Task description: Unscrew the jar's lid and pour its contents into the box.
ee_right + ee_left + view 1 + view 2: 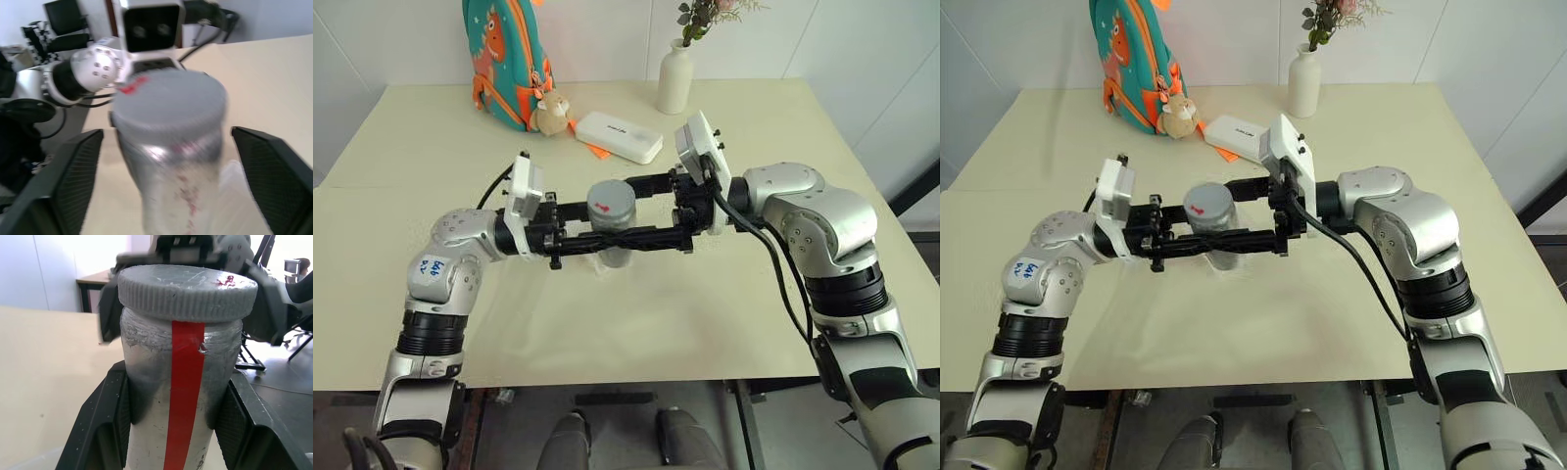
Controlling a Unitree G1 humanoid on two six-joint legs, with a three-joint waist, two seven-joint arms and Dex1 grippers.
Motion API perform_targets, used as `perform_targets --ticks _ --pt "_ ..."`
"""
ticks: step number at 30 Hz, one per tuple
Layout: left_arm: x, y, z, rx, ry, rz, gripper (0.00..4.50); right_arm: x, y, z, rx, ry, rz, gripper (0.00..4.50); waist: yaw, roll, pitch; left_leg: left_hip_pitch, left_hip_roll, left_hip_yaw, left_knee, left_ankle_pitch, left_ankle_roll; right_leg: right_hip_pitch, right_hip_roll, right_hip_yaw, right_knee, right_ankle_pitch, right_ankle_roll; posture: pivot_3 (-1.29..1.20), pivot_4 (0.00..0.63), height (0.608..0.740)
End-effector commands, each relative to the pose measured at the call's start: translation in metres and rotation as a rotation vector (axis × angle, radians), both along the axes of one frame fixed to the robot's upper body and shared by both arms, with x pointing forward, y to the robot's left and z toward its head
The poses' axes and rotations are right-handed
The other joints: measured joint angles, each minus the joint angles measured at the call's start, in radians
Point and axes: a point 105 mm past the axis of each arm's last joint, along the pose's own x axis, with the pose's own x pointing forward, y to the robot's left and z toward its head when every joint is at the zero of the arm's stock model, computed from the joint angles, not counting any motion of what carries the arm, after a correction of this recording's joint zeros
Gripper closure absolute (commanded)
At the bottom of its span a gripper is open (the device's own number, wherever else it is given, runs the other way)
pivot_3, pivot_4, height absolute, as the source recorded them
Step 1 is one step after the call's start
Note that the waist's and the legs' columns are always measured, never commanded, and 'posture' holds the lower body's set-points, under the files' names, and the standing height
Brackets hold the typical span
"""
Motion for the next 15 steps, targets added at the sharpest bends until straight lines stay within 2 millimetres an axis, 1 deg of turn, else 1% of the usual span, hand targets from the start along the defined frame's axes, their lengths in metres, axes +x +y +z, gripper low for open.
perform_targets --ticks 1,7,11,15 --pt "-0.002 0.005 0.010 -0.013 -0.048 0.010 2.61 0.004 -0.002 0.025 0.100 -0.075 -0.050 0.04 0.000 0.000 0.000 0.000 0.000 0.000 0.000 0.000 0.000 0.000 0.000 0.000 0.000 0.000 0.000 0.00 0.150 0.740" --pt "0.001 0.007 0.009 -0.009 -0.045 0.036 2.61 0.004 0.001 0.032 0.138 -0.107 -0.088 0.04 0.001 0.000 0.000 0.000 0.000 0.000 0.000 0.000 0.000 0.000 0.000 0.000 0.000 0.000 0.000 0.00 0.150 0.740" --pt "0.003 0.004 0.007 -0.006 -0.039 0.038 2.61 -0.010 0.012 0.032 0.153 -0.113 -0.033 0.04 0.000 0.000 0.000 0.000 0.000 0.000 0.000 0.000 0.000 0.000 0.000 0.000 0.000 0.000 0.000 0.00 0.150 0.740" --pt "0.003 0.002 0.007 -0.005 -0.034 0.033 2.61 -0.015 0.023 0.032 0.162 -0.107 -0.017 0.04 -0.001 0.000 0.000 0.000 0.000 0.000 0.000 0.000 0.000 0.000 0.000 0.000 0.000 0.000 0.000 0.00 0.150 0.740"
